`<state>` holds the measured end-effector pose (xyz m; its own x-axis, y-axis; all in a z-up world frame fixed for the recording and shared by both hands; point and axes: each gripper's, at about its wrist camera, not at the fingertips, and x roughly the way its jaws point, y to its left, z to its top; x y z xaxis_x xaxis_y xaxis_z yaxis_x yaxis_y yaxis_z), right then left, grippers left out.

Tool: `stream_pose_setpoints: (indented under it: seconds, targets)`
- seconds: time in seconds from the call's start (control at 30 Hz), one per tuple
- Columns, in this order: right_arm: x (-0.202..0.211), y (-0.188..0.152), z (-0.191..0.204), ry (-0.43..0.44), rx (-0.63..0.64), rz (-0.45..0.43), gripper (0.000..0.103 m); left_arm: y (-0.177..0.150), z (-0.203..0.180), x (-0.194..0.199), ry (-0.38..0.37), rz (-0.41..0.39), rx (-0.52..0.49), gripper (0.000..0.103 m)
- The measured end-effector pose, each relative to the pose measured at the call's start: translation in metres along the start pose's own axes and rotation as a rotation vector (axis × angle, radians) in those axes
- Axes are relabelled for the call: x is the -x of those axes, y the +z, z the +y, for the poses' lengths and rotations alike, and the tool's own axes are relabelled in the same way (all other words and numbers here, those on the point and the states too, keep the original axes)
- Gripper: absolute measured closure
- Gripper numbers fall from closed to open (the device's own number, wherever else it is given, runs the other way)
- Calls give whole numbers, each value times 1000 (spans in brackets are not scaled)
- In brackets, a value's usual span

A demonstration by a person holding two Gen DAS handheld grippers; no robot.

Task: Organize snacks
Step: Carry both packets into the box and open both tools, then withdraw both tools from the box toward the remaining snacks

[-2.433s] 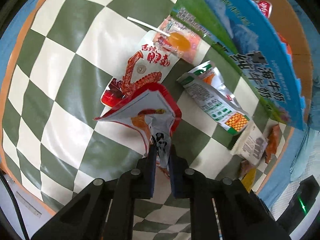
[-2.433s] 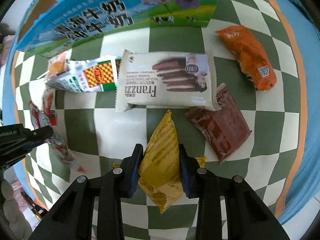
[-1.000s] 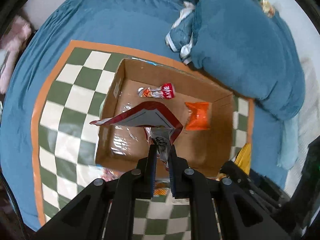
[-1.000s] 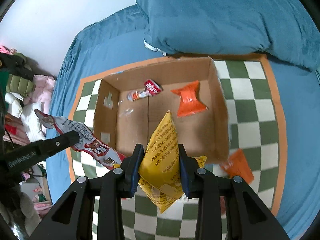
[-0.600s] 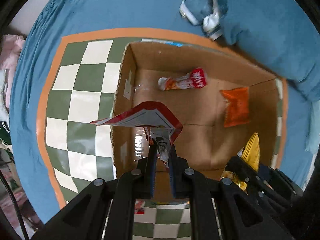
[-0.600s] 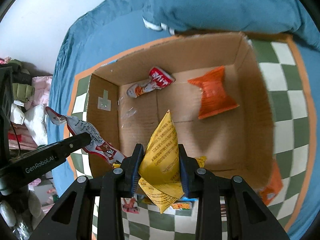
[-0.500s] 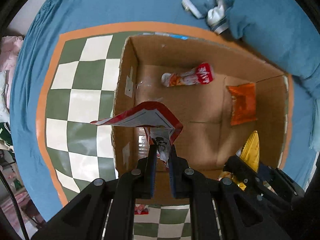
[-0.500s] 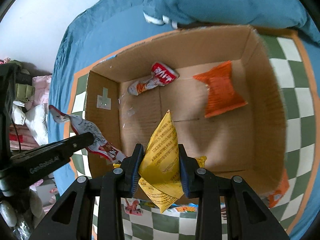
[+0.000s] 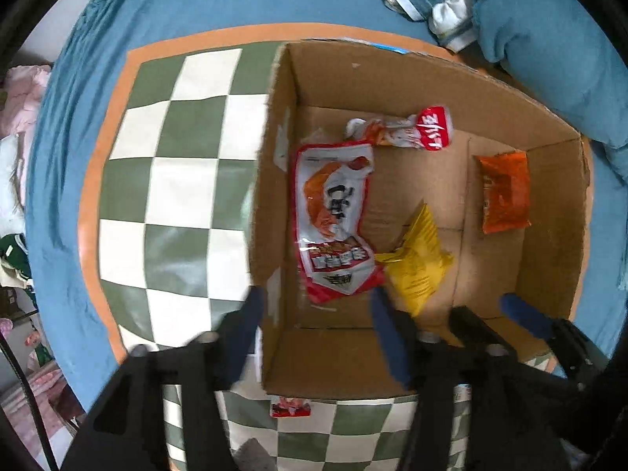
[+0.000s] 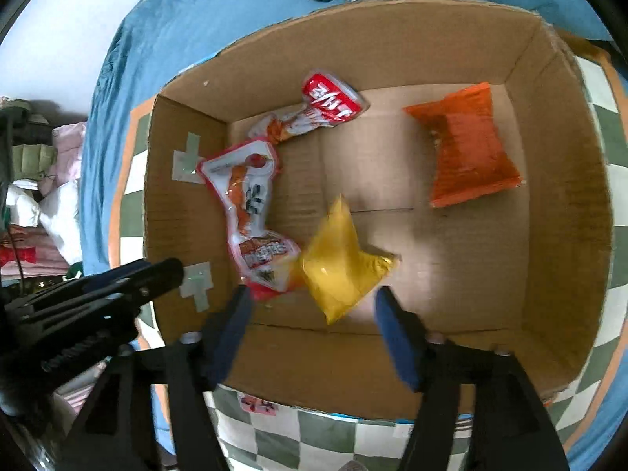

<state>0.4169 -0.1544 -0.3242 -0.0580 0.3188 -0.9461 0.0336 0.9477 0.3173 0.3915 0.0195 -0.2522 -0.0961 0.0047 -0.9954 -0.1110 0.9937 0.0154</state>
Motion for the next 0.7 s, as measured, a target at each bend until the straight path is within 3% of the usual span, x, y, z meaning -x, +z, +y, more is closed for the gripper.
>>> stream_pose_setpoints:
  seconds: [0.07, 0.17, 0.7]
  targets:
    - [4, -3, -1, -28, 8, -10, 22, -2, 2, 1, -3, -7, 3, 28]
    - [14, -6, 0, -87, 41, -31, 19, -8, 3, 5, -1, -28, 8, 20]
    - [80, -48, 0, -259, 94, -197, 13, -55, -11, 60, 13, -216, -48, 19]
